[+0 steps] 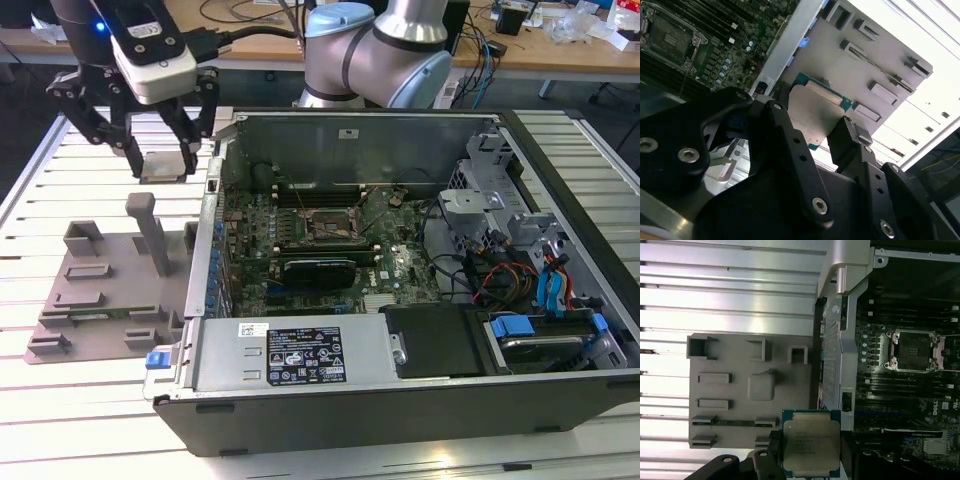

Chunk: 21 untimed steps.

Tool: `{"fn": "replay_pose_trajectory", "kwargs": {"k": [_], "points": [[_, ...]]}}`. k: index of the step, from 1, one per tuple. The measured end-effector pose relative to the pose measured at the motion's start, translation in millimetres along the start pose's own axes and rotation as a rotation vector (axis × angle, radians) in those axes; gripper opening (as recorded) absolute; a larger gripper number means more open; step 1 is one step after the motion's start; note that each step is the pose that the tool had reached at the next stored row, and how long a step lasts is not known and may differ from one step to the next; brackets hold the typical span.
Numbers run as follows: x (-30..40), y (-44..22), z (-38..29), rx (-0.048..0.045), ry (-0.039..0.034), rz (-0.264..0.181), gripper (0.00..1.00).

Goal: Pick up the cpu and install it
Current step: 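Pick up the cpu and move it towards the insertion slot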

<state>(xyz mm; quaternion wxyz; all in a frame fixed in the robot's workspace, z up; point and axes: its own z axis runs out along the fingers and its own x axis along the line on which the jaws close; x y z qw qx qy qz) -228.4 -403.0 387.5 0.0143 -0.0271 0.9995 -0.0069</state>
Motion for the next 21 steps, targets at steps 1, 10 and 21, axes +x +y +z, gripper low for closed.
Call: {"fn": "replay_pose_trajectory", "kwargs": {"k": [1,10,21], "points": [[-1.6,-0.1,0.1,0.0,0.0,0.0,0.55],[-20.6,-0.3,1.0,0.0,0.0002,0.0,0.55],[-47.3,2.3,3.2,0.0001,0.0003,0.0,0.55]]}}
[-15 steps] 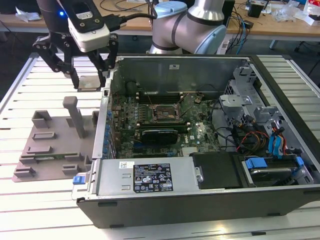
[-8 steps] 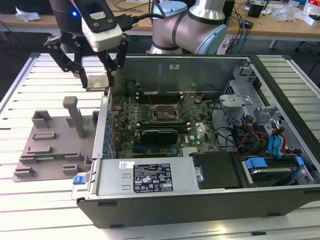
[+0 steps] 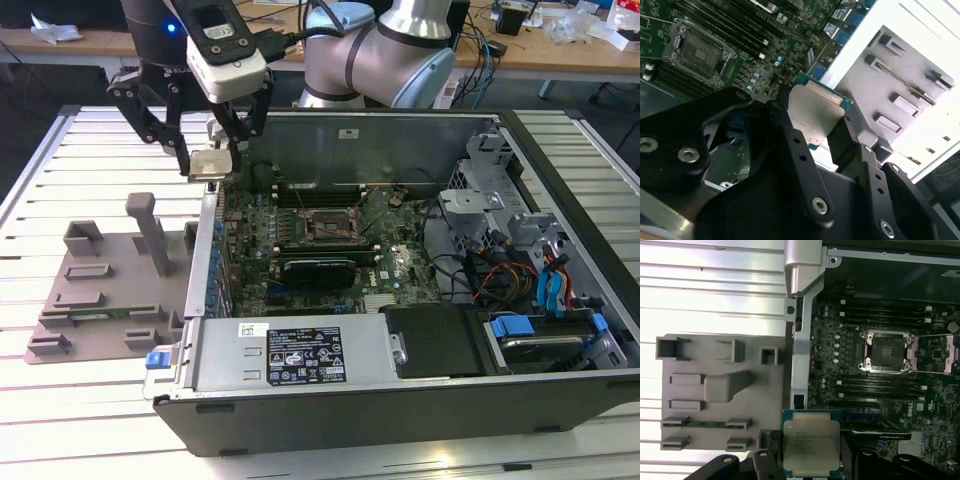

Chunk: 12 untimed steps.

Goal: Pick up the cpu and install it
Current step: 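Pick up the cpu and move it towards the insertion slot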

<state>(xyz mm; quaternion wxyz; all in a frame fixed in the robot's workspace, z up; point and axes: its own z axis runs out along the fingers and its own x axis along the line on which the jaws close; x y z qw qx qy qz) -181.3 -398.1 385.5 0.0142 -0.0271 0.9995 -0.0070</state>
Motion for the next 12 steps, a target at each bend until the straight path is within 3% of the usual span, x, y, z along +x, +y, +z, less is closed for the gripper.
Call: {"fn": "replay_pose_trajectory", "kwargs": {"k": [6,12], "points": [[-23.3,8.7,2.3,0.0006,0.0002,0.0,0.55],[-39.6,13.6,4.8,0.0008,0.0002,0.0,0.55]]}}
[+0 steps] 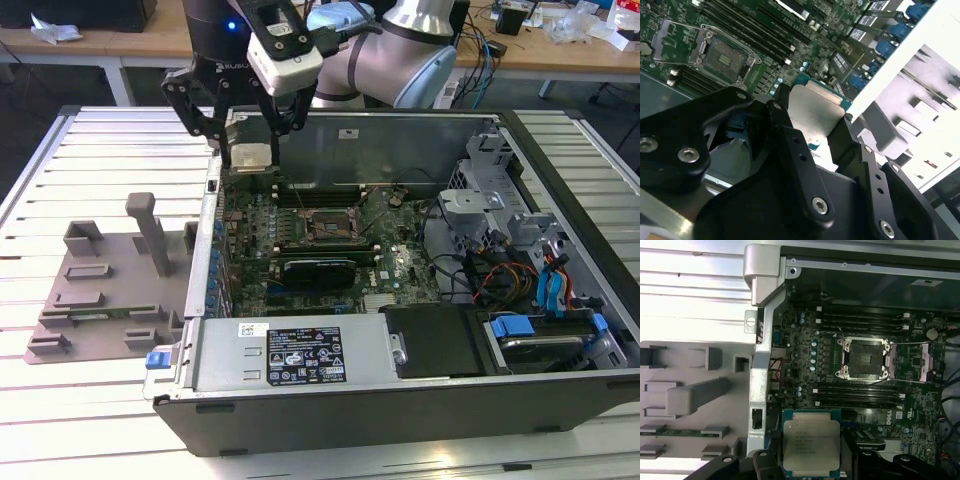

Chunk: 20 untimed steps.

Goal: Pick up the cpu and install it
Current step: 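Pick up the cpu and move it towards the insertion slot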

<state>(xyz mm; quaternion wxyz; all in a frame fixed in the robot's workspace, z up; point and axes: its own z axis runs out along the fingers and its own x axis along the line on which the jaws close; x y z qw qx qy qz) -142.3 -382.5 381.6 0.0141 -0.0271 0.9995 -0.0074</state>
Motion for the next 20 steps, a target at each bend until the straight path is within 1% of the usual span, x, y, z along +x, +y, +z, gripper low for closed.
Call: {"fn": "replay_pose_trajectory", "kwargs": {"k": [4,7,11,13,14,16,17,20], "points": [[-4.8,1.4,2.1,0.0,0.0,0.0,0.55],[-6.7,2.6,3.6,0.0001,0.0001,0.0,0.55],[-8.7,8.6,5.6,0.0001,0.0,0.0,0.55],[-14.0,15.6,8.0,-0.0001,-0.0001,0.0,0.55],[-19.1,17.6,9.5,0.0001,0.0001,0.0,0.55],[-27.9,18.8,13.1,0.0,0.0001,0.0,0.55],[-30.9,19.0,14.5,0.0,0.0,0.0,0.55],[-37.0,19.4,18.0,0.0,0.0,0.0,0.55]]}}
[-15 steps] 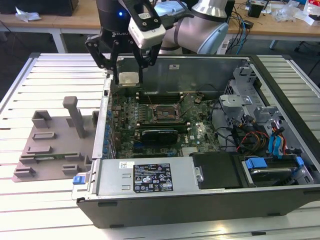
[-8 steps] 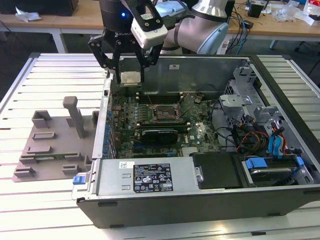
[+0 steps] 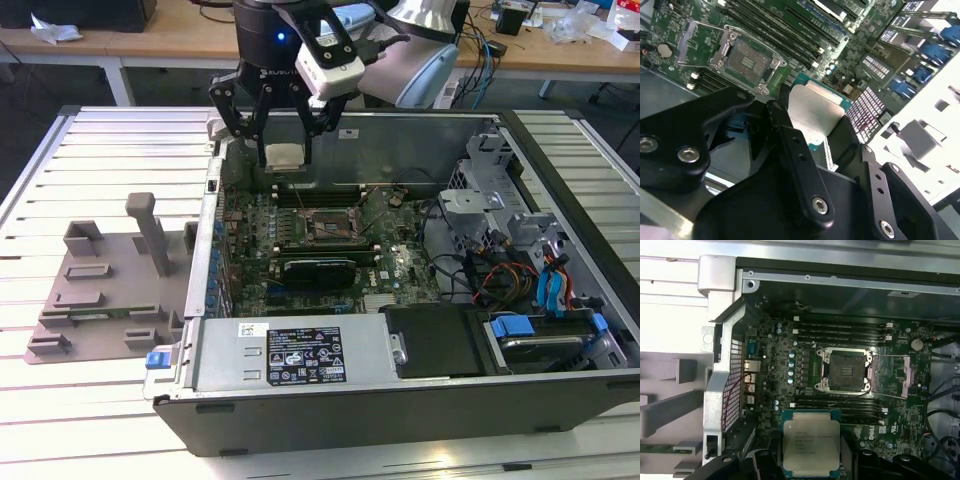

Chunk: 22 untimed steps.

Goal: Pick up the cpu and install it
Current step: 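Pick up the cpu and move it towards the insertion slot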

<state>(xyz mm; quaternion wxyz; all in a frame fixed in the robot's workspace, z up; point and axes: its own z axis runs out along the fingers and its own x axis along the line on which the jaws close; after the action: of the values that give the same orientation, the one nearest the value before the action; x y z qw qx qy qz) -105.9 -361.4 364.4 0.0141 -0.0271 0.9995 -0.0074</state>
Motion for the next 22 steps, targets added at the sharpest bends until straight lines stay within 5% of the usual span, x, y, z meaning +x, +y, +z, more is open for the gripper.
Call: {"fn": "replay_pose_trajectory", "kwargs": {"k": [22], "points": [[-27.8,1.0,22.1,0.0001,0.0001,0.0,0.55]]}}
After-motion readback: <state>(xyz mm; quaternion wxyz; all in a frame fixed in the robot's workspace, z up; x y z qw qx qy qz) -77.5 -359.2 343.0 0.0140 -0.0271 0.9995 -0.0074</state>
